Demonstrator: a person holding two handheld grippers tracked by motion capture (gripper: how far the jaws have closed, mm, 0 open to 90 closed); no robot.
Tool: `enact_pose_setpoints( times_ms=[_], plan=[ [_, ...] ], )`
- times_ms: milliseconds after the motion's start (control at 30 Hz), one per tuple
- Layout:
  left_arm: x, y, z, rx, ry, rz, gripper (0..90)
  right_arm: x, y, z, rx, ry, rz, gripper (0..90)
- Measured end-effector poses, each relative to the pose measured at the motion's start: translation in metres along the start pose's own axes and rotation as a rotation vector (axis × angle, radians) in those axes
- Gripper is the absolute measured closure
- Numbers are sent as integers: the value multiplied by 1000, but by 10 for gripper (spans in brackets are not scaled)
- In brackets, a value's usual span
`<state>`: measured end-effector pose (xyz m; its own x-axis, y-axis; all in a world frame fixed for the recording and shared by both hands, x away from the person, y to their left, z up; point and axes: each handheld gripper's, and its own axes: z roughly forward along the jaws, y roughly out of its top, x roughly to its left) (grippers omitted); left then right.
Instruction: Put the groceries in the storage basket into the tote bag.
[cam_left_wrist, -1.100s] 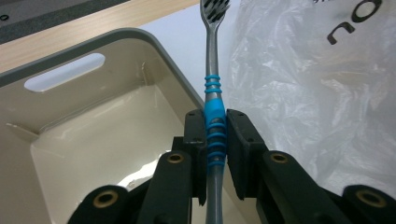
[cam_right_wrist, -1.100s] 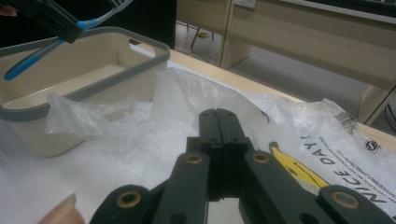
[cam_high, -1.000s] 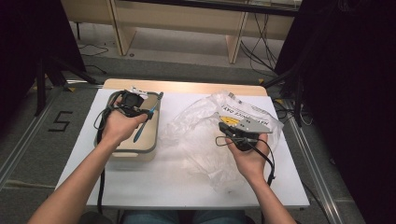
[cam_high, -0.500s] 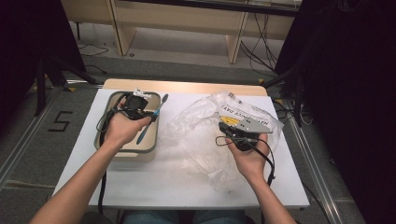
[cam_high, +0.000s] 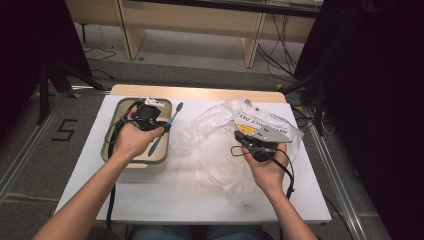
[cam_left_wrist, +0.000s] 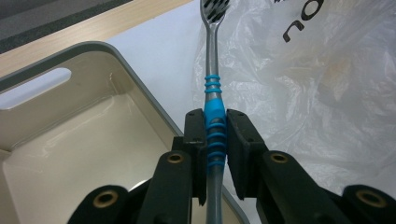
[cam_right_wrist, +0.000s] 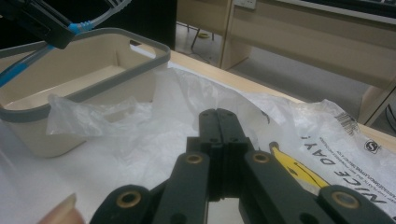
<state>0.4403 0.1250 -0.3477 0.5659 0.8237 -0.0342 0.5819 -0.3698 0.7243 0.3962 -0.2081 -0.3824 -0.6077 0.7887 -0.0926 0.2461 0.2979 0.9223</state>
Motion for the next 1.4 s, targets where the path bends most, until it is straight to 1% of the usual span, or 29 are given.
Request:
enact_pose_setpoints(
  times_ms=[633, 800, 967, 1200, 1400],
  plan=[
    [-6, 0, -1, -6, -7, 10, 784, 0, 0, 0, 0, 1, 0, 900],
    [-8, 0, -1, -3, -13, 22, 784, 0, 0, 0, -1, 0, 0, 900],
    [-10, -1, -2, -4, -17, 24, 784, 0, 0, 0, 2, 1, -1, 900],
    [-14, -1, -3, -8, -25, 29, 784, 0, 0, 0, -1, 0, 0, 900],
    [-20, -1, -4, -5, -39, 44, 784, 0, 0, 0, 0, 1, 0, 900]
  ],
)
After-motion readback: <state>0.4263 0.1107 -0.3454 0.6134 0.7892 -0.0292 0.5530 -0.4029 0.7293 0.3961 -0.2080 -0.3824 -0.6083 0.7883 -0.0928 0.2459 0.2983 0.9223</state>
